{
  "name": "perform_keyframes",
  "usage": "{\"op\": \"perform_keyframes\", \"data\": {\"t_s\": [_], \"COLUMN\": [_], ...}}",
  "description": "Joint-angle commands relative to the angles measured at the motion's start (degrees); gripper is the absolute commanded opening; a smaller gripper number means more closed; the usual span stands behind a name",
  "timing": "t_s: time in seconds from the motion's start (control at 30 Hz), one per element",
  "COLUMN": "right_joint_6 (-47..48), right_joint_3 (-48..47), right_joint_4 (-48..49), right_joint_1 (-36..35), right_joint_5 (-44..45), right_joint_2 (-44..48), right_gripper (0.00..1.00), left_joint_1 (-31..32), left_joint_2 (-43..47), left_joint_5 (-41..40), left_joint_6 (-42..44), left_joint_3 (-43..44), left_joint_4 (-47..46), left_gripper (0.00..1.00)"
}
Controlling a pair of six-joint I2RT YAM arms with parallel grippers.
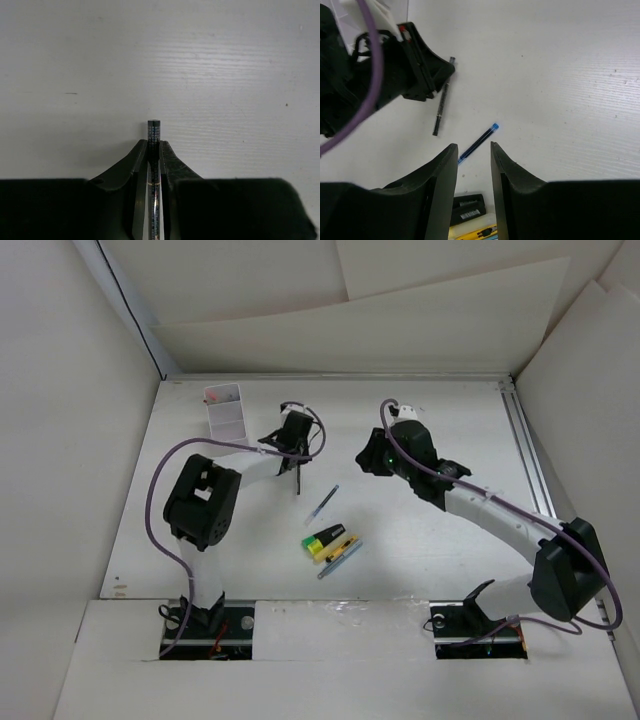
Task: Sort the stationery into containers
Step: Pick up the pen from the center of the board.
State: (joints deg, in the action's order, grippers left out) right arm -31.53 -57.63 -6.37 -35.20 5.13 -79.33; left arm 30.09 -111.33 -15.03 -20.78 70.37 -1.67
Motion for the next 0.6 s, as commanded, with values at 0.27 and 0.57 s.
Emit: {"op": "perform_keyframes", "data": {"t_s": [0.27, 0.57], "right_joint_6": [-0.9, -0.9], "right_joint_3": [0.8, 0.8], "right_joint_4": [4.0, 5.1], "right_joint_1": [0.5, 0.5], "right_joint_5": [-1.1, -3.6], "right_joint_2": [2.1, 0.9], "right_gripper": [0.39, 0.39], "left_joint_1": [-16.7, -20.2], "left_joint_2": [15.8, 7.2], "left_joint_5": [4.7, -16.4], "left_joint_6": [-16.8, -10.2], "left_joint_3": [9.0, 27.1], "left_joint_4": [-2.9, -0.7], "left_gripper": [0.0, 0.0]}}
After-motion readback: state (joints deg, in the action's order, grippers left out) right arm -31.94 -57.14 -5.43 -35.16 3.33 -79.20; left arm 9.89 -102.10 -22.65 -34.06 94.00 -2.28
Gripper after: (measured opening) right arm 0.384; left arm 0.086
